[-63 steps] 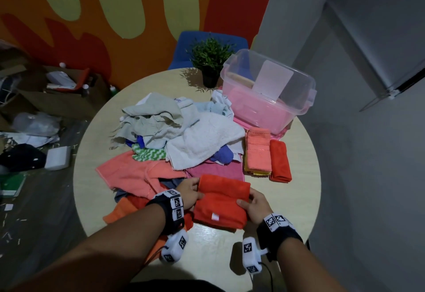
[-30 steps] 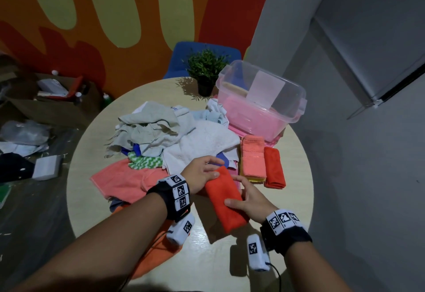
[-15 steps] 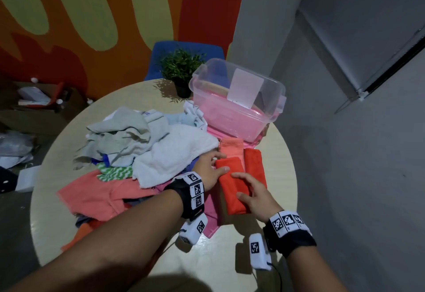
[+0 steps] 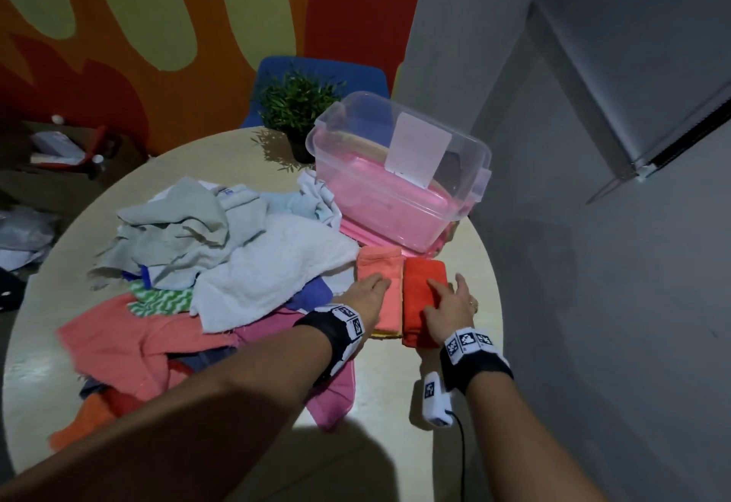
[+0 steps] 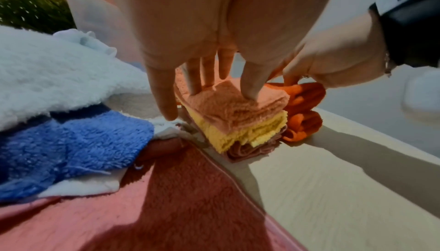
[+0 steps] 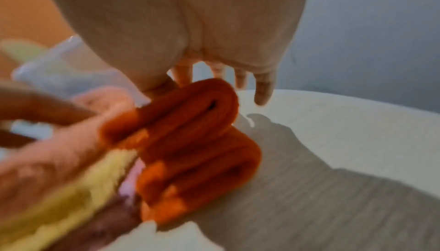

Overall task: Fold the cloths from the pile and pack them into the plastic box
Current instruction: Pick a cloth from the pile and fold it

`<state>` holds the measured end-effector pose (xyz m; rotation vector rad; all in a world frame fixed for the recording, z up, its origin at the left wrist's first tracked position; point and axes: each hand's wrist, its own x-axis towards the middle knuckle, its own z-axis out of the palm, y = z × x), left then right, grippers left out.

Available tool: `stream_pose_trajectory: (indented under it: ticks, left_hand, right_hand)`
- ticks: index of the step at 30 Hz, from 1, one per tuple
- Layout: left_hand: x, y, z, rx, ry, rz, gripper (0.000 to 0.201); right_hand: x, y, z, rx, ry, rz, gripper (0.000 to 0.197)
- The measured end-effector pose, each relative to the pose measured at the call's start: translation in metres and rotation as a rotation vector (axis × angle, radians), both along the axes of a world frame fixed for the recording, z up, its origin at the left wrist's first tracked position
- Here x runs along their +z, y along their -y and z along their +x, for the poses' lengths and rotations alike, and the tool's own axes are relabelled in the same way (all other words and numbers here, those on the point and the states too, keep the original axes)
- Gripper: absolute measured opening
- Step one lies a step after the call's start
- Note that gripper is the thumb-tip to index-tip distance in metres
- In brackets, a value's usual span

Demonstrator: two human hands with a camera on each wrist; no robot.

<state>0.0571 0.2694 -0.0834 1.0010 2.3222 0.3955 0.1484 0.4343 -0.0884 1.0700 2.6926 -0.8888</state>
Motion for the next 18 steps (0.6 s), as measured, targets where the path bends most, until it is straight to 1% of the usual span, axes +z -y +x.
stream_pose_trajectory:
  ticks: [1,2,3,6,8,11,15,18]
  left_hand:
    - [0.001,-0.002,0.0,-0.02,-0.036,-0.052,0.073]
    - [0.002,-0.004,0.0,-0.043,-0.083,-0.114,0.078]
    - [0.003,-0.007,-0.001,-0.053,-0.113,-0.163,0.083]
    - [0.006,-0.017,-0.006,-0.086,-0.105,-0.25,0.104]
    - [0.005,-0.021,-0.011,-0.112,-0.076,-0.277,0.113]
    - [0.0,-0.022,-0.018,-0.117,-0.035,-0.281,0.113]
    - [-0.005,-0.022,-0.021,-0.121,-0.016,-0.247,0.107]
    - [-0.005,-0.013,-0.021,-0.139,-0.05,-0.192,0.095]
  right_hand:
    - [-0.007,0.001,0.0,0.07,0.066,0.113,0.065]
    - [-0.012,0.002,-0.001,0.139,0.094,0.193,0.068]
    - [-0.016,0.002,-0.001,0.215,0.11,0.236,0.073]
    - [-0.024,0.007,0.003,0.417,0.191,0.215,0.089]
    - [-0.027,0.009,0.007,0.458,0.252,0.159,0.096]
    - [-0.033,0.011,0.008,0.491,0.318,0.156,0.1]
    - [-0.039,0.019,0.002,0.448,0.331,0.175,0.095]
    - [-0.042,0.024,-0.002,0.403,0.353,0.184,0.095]
